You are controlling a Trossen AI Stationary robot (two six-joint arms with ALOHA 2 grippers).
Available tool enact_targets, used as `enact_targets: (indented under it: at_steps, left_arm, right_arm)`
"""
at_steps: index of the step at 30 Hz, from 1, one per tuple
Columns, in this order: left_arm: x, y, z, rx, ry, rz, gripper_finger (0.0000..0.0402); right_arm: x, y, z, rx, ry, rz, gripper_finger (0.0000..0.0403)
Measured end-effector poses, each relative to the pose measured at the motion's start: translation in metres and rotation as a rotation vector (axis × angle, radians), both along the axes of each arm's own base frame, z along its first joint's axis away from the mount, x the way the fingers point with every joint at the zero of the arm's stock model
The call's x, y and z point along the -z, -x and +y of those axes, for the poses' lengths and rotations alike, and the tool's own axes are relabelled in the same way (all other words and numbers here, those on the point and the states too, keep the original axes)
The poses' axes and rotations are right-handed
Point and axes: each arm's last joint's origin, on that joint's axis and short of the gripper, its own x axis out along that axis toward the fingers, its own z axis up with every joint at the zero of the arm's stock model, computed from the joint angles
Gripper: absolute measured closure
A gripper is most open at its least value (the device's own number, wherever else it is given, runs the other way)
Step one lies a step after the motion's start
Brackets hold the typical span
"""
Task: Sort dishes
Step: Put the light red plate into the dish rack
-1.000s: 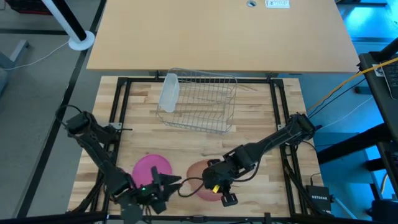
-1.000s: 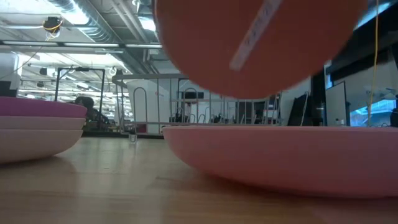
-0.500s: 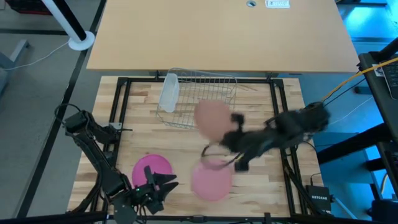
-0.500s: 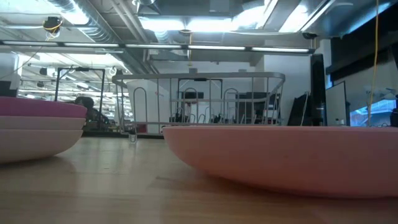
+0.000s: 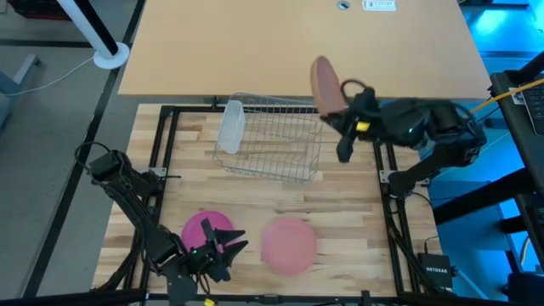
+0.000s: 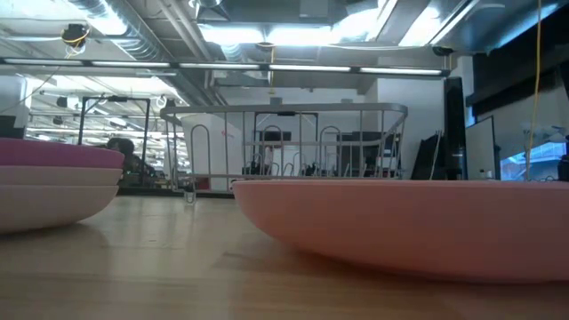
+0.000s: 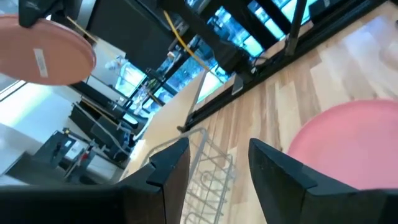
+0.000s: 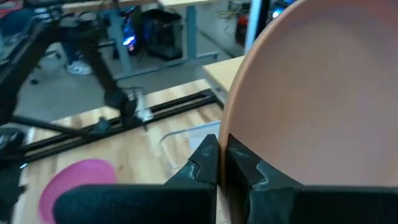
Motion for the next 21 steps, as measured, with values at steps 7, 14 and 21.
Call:
enact_targets:
  at_steps: [7,14,21]
  left_arm:
    - [0.008,-0.002,0.009,-0.039,0.049,-0.003,0.0247]
    - [0.014,-0.007,0.021,-0.089,0.101,-0.017,0.0247]
    - [0.015,-0.009,0.025,-0.104,0.112,-0.022,0.0247]
  right_arm:
    - [0.004,0.04,-0.014,-0.035,-0.066,-0.02,0.0394]
    - [0.062,0.089,-0.022,0.074,-0.259,0.002,0.0394]
    - [0.14,0.058,-0.016,-0.026,-0.258,-0.35,0.0394]
